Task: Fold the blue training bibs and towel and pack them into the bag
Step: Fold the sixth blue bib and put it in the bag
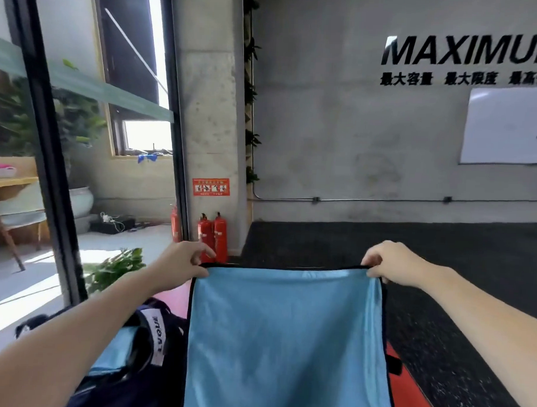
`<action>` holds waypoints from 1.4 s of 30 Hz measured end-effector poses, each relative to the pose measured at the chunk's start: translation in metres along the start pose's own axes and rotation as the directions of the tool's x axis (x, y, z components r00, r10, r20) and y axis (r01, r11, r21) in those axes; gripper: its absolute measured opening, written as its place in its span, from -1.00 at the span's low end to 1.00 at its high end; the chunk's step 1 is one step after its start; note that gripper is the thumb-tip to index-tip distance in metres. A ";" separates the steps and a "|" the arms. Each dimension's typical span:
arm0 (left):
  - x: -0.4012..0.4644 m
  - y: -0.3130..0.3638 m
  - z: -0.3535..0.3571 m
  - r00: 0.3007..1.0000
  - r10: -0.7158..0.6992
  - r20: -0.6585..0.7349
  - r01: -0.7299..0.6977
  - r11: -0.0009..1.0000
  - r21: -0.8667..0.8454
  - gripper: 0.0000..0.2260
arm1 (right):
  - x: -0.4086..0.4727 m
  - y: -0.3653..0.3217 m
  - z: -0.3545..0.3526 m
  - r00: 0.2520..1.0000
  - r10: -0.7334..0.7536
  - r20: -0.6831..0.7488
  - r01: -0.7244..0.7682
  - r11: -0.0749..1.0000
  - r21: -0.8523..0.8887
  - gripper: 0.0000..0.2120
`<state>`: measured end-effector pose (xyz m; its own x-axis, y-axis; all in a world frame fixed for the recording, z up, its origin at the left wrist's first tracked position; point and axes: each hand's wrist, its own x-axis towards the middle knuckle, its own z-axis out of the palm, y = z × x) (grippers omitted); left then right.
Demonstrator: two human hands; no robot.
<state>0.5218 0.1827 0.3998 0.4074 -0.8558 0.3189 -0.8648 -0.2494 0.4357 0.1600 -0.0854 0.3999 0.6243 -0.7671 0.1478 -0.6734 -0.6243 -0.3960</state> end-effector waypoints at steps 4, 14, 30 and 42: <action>0.038 -0.017 0.044 0.976 -0.145 0.162 0.134 0.988 0.081 -0.94 | 0.041 0.022 0.046 0.972 0.196 0.133 -0.217 0.961 0.171 -0.82; 0.133 -0.031 0.090 0.947 -0.310 0.085 0.310 0.951 0.011 -0.92 | 0.123 0.058 0.086 0.970 0.236 -0.058 -0.213 0.942 0.261 -0.91; 0.182 0.068 -0.071 0.799 0.018 -0.602 -0.086 0.993 -0.085 -0.93 | 0.126 -0.021 -0.103 0.775 -0.137 -0.617 0.254 0.962 0.104 -0.95; 0.007 0.014 0.026 0.931 -0.119 -0.344 0.078 0.988 -0.130 -0.89 | -0.008 -0.001 0.028 0.947 -0.091 -0.307 0.141 0.979 0.144 -0.85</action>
<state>0.5051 0.1618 0.3858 0.5834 -0.6111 0.5350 -0.7847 -0.2542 0.5653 0.1672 -0.0744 0.3734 0.5311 -0.7149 0.4548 -0.5142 -0.6986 -0.4976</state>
